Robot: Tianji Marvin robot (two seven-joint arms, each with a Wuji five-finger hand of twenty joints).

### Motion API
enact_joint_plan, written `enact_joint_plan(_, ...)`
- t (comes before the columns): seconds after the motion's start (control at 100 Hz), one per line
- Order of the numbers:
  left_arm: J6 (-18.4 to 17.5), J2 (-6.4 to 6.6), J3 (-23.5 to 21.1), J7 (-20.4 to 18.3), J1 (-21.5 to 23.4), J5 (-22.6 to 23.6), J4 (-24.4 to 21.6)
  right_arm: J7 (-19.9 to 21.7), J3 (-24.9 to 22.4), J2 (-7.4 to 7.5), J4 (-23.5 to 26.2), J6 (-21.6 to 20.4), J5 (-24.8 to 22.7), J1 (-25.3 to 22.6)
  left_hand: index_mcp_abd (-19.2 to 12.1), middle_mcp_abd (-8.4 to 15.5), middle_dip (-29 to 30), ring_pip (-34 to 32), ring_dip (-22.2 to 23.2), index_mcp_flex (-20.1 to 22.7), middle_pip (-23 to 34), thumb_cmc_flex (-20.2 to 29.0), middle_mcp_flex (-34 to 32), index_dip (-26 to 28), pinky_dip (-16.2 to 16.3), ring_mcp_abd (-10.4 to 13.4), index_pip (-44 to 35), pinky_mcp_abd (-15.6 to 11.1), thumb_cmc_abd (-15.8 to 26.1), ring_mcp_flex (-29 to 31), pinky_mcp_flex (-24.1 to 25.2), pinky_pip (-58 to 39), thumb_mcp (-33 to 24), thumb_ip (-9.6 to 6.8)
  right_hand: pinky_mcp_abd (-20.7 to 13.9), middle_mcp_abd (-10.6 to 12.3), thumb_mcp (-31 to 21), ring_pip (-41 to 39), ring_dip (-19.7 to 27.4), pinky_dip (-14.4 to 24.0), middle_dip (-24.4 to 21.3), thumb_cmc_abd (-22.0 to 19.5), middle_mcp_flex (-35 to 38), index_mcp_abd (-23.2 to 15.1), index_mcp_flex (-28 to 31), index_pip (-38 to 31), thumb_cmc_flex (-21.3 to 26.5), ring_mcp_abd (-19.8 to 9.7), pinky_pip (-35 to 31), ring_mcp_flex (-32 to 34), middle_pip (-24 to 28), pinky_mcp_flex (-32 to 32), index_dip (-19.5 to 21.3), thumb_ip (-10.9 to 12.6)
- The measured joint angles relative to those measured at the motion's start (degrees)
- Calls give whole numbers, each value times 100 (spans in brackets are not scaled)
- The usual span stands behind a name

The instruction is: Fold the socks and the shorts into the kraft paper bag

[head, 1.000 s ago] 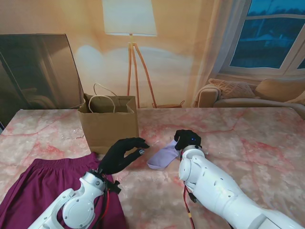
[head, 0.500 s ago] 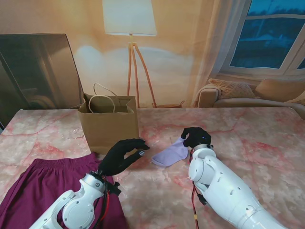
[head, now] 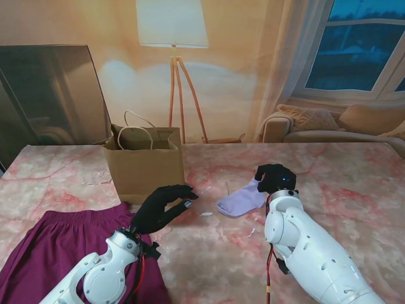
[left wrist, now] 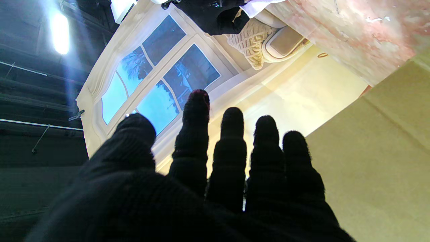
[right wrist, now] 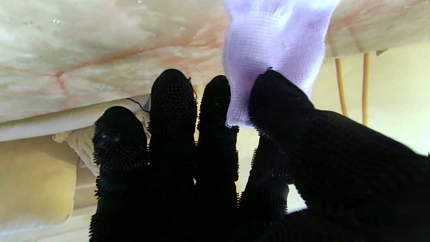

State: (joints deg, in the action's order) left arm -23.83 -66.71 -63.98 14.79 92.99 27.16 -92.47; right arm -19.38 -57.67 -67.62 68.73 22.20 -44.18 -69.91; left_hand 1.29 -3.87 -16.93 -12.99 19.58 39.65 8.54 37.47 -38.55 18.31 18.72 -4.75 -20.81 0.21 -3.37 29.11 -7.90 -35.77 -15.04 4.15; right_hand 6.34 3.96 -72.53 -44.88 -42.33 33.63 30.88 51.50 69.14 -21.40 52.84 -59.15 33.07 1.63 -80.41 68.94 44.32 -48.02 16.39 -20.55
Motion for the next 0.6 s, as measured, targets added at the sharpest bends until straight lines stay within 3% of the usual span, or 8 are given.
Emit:
enact_joint_plan(0.36, -110, -10, 60, -25, -159, -137, 215, -154, 485, 201, 154, -227, -628, -44, 0, 0, 0, 0, -1, 0, 1, 0, 0, 1, 0, 1, 0, 8, 0, 0, 1, 3, 0, 0, 3, 0, 67, -300, -184, 180, 0, 211, 128, 0, 140, 1, -155, 0, -88, 127, 260, -194, -144, 1)
enact_joint_plan(0.6, -144, -14, 145, -92, -308, -240, 367, -144, 948, 158, 196, -232, -405, 30, 0, 0, 0, 0, -1, 1, 1, 0, 0, 1, 0, 1, 0, 13, 0, 0, 3, 4, 0, 0, 3, 0, 67, -524, -204, 275, -65, 251, 128, 0, 145, 1, -161, 1, -225, 194, 436, -267, -152, 1)
